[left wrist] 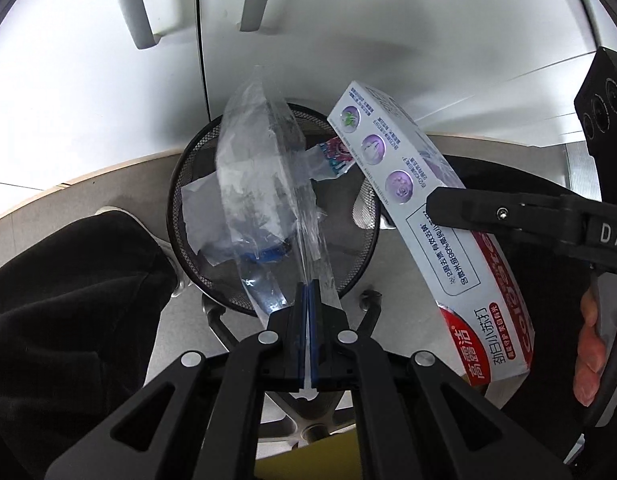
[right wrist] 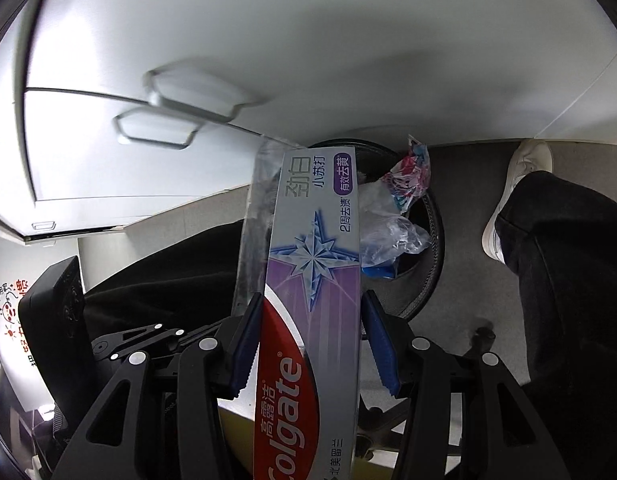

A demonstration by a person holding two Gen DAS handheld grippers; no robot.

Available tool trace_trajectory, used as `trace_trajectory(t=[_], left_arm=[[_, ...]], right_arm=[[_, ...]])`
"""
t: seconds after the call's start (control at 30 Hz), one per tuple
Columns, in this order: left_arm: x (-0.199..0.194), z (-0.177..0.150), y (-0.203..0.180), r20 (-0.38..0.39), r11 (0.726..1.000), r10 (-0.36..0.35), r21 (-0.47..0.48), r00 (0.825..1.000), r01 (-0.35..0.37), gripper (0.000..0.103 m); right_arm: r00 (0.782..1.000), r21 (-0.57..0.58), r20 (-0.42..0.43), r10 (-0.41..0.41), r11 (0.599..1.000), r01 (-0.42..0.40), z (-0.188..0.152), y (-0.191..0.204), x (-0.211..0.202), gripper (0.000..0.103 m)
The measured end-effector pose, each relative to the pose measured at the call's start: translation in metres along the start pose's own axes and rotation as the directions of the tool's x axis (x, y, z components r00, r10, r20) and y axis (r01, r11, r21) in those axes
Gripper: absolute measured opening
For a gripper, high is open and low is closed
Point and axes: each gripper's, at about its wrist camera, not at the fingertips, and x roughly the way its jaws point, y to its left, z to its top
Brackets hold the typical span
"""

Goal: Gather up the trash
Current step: 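Carry the bag and Colgate box down over the wastebasket with both tools, then open both tools to drop the bag and Colgate box into the wastebasket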

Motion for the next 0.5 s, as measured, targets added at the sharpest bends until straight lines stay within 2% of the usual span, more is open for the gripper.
trace_trajectory(t=[0.27,0.5], left_arm=[[0.007,0.011,0.004,-0.019,1.000,0.017,-0.021,1.000,-0.017,0.002],[0.003,0.012,0.004,-0.018,0.999,0.022,-0.024,1.000,-0.023,0.002]], right_arm=[[0.999,0.001,-0.027,-0.022,1.000,0.022,0.015,-0.001,0.019,0.053],[0.999,0.013,-0.039,-0.026,1.000,0.026,0.019,0.002,0.020,0.053]])
